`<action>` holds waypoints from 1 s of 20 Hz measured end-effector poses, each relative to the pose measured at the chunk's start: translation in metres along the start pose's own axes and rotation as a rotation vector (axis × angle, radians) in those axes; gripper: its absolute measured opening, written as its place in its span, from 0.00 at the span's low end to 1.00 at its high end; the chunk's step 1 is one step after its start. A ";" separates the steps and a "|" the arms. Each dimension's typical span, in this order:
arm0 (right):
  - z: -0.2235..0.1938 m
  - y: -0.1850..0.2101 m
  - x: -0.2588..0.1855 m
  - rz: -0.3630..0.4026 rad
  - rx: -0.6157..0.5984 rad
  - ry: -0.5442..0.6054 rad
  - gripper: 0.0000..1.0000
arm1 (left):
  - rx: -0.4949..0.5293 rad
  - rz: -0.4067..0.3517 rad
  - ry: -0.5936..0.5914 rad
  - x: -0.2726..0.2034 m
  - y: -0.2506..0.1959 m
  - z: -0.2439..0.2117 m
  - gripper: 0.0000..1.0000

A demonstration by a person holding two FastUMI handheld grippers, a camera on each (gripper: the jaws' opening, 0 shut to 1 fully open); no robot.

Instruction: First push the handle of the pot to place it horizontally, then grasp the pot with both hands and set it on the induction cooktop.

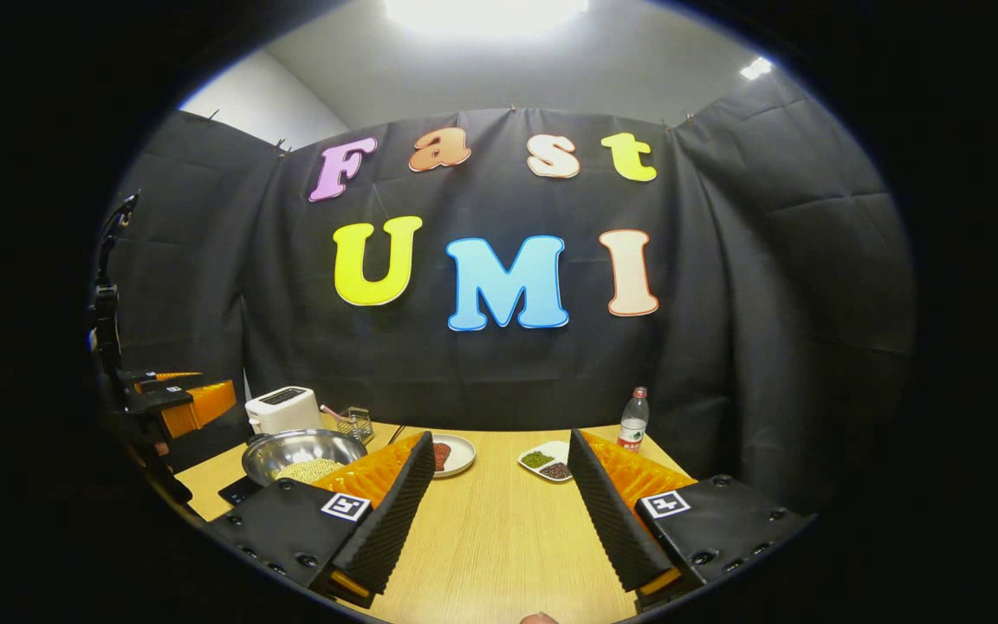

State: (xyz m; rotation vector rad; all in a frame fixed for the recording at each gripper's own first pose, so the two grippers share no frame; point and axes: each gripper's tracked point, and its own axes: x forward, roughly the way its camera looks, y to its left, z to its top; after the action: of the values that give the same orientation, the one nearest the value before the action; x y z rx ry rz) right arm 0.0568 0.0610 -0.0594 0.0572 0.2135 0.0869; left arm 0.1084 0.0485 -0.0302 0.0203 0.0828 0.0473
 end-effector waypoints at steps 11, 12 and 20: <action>0.021 -0.030 -0.092 0.005 0.010 -0.047 0.98 | -0.006 -0.038 -0.068 -0.110 -0.045 0.034 0.71; 0.021 -0.029 -0.099 0.002 0.010 -0.055 0.98 | -0.007 -0.041 -0.069 -0.119 -0.044 0.034 0.71; 0.023 -0.012 -0.141 -0.040 0.054 -0.078 0.97 | -0.026 -0.037 -0.066 -0.171 0.001 0.028 0.73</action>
State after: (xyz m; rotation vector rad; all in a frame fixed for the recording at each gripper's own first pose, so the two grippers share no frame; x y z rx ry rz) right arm -0.0746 0.0351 -0.0081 0.1101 0.1389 0.0387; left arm -0.0593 0.0405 0.0119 -0.0061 0.0169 0.0104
